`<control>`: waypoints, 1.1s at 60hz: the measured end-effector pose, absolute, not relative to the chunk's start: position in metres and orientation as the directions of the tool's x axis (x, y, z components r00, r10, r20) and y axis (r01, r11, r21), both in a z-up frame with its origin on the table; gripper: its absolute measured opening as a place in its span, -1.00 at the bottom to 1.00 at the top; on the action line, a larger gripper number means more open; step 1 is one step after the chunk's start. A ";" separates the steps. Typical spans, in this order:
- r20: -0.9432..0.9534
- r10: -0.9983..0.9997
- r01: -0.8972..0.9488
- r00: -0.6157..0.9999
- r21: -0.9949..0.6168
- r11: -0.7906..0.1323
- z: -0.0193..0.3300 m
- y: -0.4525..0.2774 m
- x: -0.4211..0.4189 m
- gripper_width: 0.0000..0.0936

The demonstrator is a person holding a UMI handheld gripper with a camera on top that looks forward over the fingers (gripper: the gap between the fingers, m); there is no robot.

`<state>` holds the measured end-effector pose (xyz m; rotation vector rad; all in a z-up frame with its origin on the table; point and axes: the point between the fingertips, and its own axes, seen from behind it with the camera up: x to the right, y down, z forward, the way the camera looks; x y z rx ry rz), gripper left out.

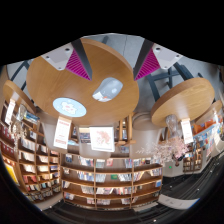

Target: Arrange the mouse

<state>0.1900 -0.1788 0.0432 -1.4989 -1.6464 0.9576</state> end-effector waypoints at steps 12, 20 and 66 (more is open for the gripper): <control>0.018 0.998 0.512 -0.058 -0.858 0.045 0.016 -0.187 0.134 0.82; 0.016 0.999 0.544 -0.049 -0.838 0.041 0.005 -0.191 0.104 0.82; 0.009 0.998 0.598 -0.064 -0.800 0.045 -0.012 -0.201 0.024 0.04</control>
